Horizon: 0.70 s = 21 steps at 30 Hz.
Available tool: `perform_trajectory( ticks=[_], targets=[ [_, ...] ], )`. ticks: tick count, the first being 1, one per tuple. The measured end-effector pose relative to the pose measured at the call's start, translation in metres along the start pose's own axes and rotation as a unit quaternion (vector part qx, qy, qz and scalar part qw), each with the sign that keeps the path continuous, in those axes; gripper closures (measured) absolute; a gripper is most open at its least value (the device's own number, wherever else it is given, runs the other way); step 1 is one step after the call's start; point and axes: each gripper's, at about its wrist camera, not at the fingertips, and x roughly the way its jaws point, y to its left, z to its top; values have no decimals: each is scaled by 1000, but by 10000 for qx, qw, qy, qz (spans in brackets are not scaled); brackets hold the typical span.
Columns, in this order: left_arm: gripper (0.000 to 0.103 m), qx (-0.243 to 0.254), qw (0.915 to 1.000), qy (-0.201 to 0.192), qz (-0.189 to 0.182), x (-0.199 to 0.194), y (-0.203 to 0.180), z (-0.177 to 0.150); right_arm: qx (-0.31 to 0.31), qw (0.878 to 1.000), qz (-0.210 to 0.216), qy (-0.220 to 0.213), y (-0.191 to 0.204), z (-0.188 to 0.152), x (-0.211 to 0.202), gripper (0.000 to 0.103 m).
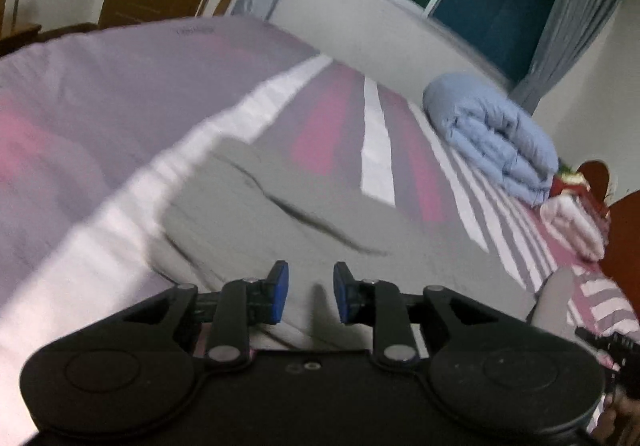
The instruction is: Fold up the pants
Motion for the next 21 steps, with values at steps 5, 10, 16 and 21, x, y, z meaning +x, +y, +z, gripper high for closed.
perform_trajectory(
  ticks=[5,10,16,21],
  targets=[
    [84,330,9982,126,481,25,-22,-22,422,9991,40,70,-20,33,31,65],
    [84,838,9941,-58,683,30,-30,-39,493,9982,179,295,-28,49,49,75],
    [84,716,9953,-163,630,27,-27,-46,311,9994,139,-4,-35,42,3,99],
    [84,709,9956,-207,571,26,-25,-48,324,9980,-270,470,-65,6,-43,99]
  ],
)
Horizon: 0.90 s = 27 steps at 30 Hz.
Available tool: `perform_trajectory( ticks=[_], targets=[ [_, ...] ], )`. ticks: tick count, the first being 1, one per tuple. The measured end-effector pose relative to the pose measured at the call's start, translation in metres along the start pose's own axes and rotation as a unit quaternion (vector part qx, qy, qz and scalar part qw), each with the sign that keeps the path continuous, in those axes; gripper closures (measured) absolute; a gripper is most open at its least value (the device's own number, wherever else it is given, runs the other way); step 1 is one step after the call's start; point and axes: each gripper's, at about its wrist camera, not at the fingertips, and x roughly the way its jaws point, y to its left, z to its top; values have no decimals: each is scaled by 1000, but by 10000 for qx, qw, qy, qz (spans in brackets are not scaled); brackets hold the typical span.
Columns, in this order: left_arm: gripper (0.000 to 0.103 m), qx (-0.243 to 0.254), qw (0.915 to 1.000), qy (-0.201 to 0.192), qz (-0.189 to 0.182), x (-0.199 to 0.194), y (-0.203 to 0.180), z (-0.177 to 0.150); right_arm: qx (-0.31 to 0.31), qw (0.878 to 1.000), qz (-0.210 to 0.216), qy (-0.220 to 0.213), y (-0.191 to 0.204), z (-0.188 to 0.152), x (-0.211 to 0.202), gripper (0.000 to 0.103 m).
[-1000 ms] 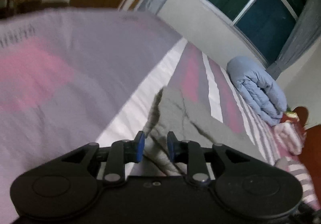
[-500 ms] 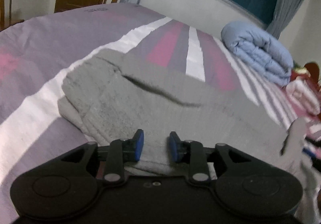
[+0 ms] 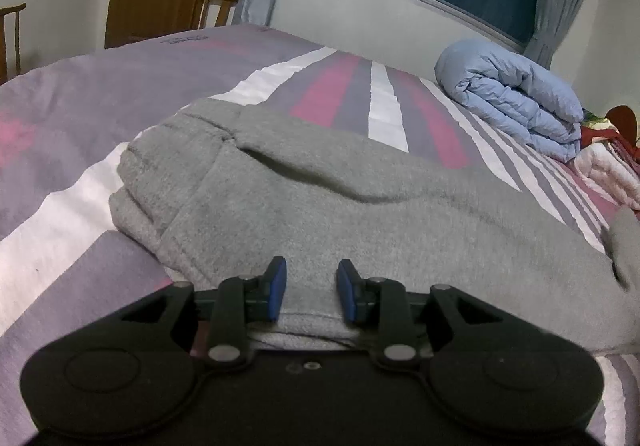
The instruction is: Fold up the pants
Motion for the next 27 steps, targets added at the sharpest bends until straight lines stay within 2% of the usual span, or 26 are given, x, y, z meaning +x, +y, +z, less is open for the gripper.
perform_trajectory(
  ticks=[2,5,7,8,10,14,17,20,21,22,27],
  targets=[
    [83,-24,10000,-23,-41,-1,2,-1,43,9998,14,202,-8,-6,-4,99],
    [83,-37,9999,-76,-56,-1,3,-2,55,9992,352,-197,-7,9,-15,95],
    [83,-34,9999,-109,-77,-1,4,-3,-115,9975,208,-671,-6,23,-24,66],
    [83,-24,9999,-113,-92,-1,5,-3,-80,9959,167,-884,-12,32,-27,65],
    [83,-14,9998,-126,-131,-2,6,-3,304,9935,130,-1094,-33,48,-26,65],
    [83,-14,9998,-122,-139,-1,7,-3,1059,9871,-106,-1197,-82,78,-14,65],
    [83,10,9999,-102,-116,1,7,-1,1348,9827,-259,-1246,-100,94,-4,65],
    [83,23,9999,-100,-99,1,6,0,1507,9807,-112,-1240,-114,109,5,65],
    [83,37,9999,-101,-87,1,5,0,1507,9812,-126,-1195,-115,117,6,72],
    [83,49,9999,-102,-79,1,5,0,1399,9833,-121,-1157,-113,123,6,99],
    [83,20,9999,-110,-121,2,5,-1,545,9867,11,-1533,-77,133,-33,99]
  ],
)
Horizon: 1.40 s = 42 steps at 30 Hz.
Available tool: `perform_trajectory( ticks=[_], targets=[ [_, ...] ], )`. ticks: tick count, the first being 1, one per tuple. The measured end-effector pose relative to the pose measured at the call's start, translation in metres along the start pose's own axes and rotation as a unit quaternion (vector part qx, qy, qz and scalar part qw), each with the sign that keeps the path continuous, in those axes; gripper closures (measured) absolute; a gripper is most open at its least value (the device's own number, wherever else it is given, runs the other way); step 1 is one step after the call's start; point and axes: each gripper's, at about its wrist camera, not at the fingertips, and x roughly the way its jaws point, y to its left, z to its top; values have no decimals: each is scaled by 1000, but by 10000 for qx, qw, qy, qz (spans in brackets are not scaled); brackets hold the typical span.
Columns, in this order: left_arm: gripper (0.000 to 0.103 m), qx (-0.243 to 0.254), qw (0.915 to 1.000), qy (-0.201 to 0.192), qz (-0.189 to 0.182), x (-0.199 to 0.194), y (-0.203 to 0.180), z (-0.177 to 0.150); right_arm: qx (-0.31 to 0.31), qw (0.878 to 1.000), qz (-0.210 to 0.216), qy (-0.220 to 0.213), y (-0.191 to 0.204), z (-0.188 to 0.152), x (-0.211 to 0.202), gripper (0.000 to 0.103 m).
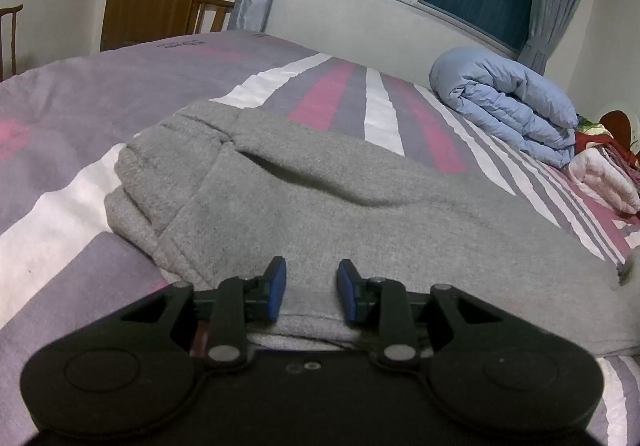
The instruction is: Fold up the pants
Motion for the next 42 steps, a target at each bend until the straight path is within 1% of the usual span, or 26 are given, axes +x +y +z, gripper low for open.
perform_trajectory(
  ticks=[2,5,7,8,9,10,11,12,14,16,17,19,21,23,25,27,28,30,32,33,34,36,37,39,40,42],
  targets=[
    [83,-12,10000,-1,-17,0,1,0,-143,9997,-27,-217,12,0,-20,99],
    [83,-3,10000,0,-39,0,1,0,-791,9946,-139,-652,35,-3,-49,99],
    [83,-12,10000,4,-60,1,3,0,-1419,9854,-585,-741,50,-13,-53,99],
    [83,-23,10000,4,-66,1,3,0,-1745,9788,-851,-658,55,-20,-47,99],
    [83,-30,10000,5,-67,1,3,0,-1975,9725,-1186,-337,56,-25,-31,99],
    [83,-29,10000,7,-64,1,3,1,-1882,9705,-1476,314,49,-27,-10,96],
    [83,-26,10000,7,-64,1,3,1,-1289,9777,-1481,742,31,-27,0,94],
    [83,-27,10000,5,-69,1,3,1,-762,9878,-1243,540,17,-24,-8,94],
    [83,-41,9999,5,-92,1,4,1,-120,9960,-874,102,0,-21,-32,88],
    [83,-50,9999,-3,-100,1,4,1,197,9968,-738,-219,-11,-24,-52,49],
    [83,-46,9999,-2,-96,1,4,1,247,9965,-697,-385,-15,-28,-62,46],
    [83,-34,10000,2,-93,1,5,1,335,9957,-666,-546,-25,-31,-77,46],
    [83,-35,10000,1,-93,1,5,1,657,9942,-651,-541,-37,-32,-77,46],
    [83,-40,10000,-1,-87,1,6,1,1381,9878,-564,-439,-58,-32,-74,46],
    [83,-13,10000,-3,-72,1,5,0,2000,9770,-466,-569,-76,-29,-68,46],
    [83,17,10000,-7,-48,1,4,0,2639,9629,-248,-499,-97,-26,-59,46],
    [83,29,10000,-7,-39,0,3,0,3049,9511,-219,-453,-108,-27,-53,46],
    [83,55,10000,-6,-18,1,3,0,3504,9352,8,-509,-125,-13,-41,46],
    [83,89,10000,-7,15,1,1,0,3728,9276,-8,-236,-134,-5,-29,46],
    [82,105,9999,-7,31,2,0,1,3672,9300,-61,-122,-133,2,-25,46],
    [82,122,9999,-8,43,2,-1,1,3405,9400,-195,-50,-129,11,-22,54],
    [82,151,9999,-9,64,3,-2,1,2683,9626,-380,-73,-119,31,-22,89],
    [82,161,9998,-9,70,3,-2,1,2417,9693,-417,-195,-111,39,-27,89],
    [82,170,9998,-9,66,2,-2,1,1842,9794,-508,-656,-93,60,-45,90],
    [82,166,9998,-9,68,2,-2,1,1481,9833,-648,-839,-79,69,-55,90],
    [82,183,9998,-5,77,2,-3,1,600,9897,-851,-979,-50,78,-60,90]
  ],
)
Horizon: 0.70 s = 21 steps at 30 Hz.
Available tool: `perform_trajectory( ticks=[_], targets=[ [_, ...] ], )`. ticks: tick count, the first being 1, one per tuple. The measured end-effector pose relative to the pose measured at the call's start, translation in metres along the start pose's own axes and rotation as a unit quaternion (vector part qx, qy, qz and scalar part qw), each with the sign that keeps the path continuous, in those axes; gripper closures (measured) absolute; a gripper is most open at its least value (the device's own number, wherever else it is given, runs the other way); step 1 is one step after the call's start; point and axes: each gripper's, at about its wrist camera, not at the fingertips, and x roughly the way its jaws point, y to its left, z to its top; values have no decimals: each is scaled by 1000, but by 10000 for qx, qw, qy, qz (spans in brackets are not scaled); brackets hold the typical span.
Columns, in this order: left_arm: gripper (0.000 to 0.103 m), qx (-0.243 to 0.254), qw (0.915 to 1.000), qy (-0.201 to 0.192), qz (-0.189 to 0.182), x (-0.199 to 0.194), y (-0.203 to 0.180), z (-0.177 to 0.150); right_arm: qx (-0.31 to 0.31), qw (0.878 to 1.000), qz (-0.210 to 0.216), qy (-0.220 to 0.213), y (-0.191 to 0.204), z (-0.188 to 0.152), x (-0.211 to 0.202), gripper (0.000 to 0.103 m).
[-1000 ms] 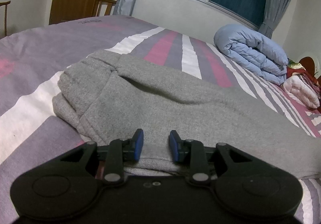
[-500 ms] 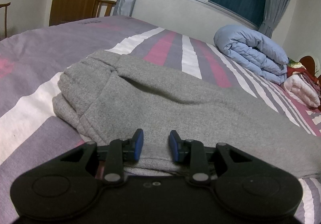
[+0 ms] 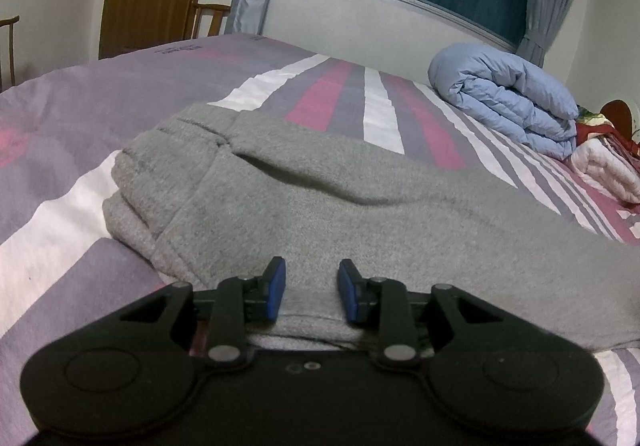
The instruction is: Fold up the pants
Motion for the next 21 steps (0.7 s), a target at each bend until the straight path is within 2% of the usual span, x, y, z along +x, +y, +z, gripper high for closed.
perform_trajectory(
  ticks=[2,3,5,6,7,8,9,10,11,13,14,15,16,17,18,20,21],
  targets=[
    [81,26,10000,1,8,1,-1,0,-1261,9910,-399,-221,29,-8,5,90],
    [81,33,10000,6,15,1,-1,1,-1576,9849,-713,-59,30,-13,21,90],
    [81,33,10000,14,20,1,-1,1,-1321,9809,-1268,651,13,-18,57,88],
    [81,33,10000,13,17,1,-1,1,-1261,9816,-1298,608,6,-22,54,81],
    [81,31,10000,12,13,0,-1,1,-1197,9844,-1241,346,1,-23,43,58],
    [81,28,10000,10,3,0,-1,1,-1011,9887,-1108,-43,-3,-25,25,43],
    [81,25,10000,5,-5,0,-1,1,-763,9936,-769,-325,-9,-27,7,18],
    [81,18,10000,-3,-13,0,-1,1,-577,9965,-452,-412,-13,-28,-7,16],
    [81,12,10000,-9,-18,0,0,0,-290,9988,-104,-382,-19,-31,-19,16],
    [80,6,10000,-13,-28,0,0,0,119,9990,424,-44,-27,-44,-30,18],
    [80,8,10000,-14,-32,0,0,0,189,9986,473,110,-29,-53,-33,21],
    [79,14,10000,-16,-34,0,0,0,352,9972,544,369,-32,-65,-33,37],
    [79,7,10000,-19,-42,0,0,0,565,9941,671,642,-35,-72,-27,57],
    [79,-11,10000,-20,-53,0,1,0,698,9912,668,900,-36,-84,-24,67],
    [79,-25,10000,-25,-63,0,1,0,670,9915,478,1010,-33,-95,-21,71],
    [79,-31,10000,-33,-80,-1,2,-1,704,9890,263,1271,-31,-113,-6,71],
    [79,-33,9999,-33,-90,-1,2,-1,575,9911,139,1194,-26,-117,-2,74]
  ],
)
